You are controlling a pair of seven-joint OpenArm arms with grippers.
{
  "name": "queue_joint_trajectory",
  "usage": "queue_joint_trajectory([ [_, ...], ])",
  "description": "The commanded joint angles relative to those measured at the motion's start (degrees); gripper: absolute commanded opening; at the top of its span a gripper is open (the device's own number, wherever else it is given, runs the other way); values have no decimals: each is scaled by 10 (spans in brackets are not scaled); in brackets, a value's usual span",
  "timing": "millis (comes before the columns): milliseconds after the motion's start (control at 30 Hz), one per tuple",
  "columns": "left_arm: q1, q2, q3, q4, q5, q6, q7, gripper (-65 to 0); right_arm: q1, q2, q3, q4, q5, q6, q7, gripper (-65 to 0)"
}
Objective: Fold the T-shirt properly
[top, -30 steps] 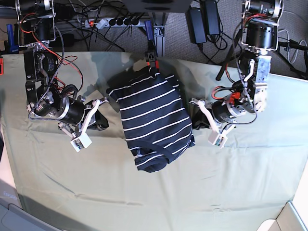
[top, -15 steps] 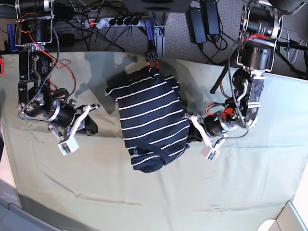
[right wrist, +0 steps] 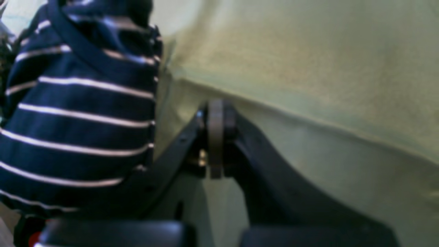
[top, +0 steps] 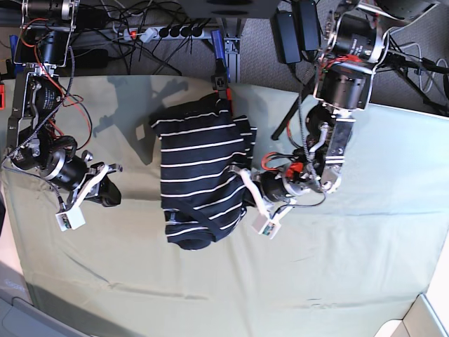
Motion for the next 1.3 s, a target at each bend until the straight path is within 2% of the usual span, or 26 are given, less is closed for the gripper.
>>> queue_joint_trajectory([
  [0,-12,6,1,6,-1,2,0,-650,10,8,11,10,9,40,9,-650],
  [167,-30,-4,-2,6,14,3,-2,-650,10,18,43,10,9,40,10,-650],
  [267,-48,-29,-7,7,14,7,-1,-650,10,33,65,10,9,40,9,-650],
  [367,-61,-63,-19,12,5,6,26,-650,5,46,94,10,10,40,7,-650],
  [467,-66,-104,-30,33,-28,3,62,-650,-10,59,128,10,16,40,7,-650],
  [600,-54,-155,-33,75,-110,-37,123,-650,-39,64,176,10,34,40,-5,-650],
  [667,-30,-180,-33,111,-134,-37,147,-650,-59,64,195,10,62,40,-26,-650],
  [767,26,-223,-36,181,-143,-36,149,-650,-94,64,214,10,89,41,-50,-650],
  [833,69,-246,-49,231,-144,-23,149,-650,-118,64,222,10,96,41,-52,-650],
  [933,143,-271,-84,301,-144,-21,151,-650,-153,64,226,10,105,41,-52,-650],
  [1033,221,-282,-137,363,-144,-21,154,-650,-189,63,226,10,108,41,-52,-650],
  [1267,377,-282,-272,472,-162,-21,156,-650,-256,64,226,10,112,41,-55,-650],
])
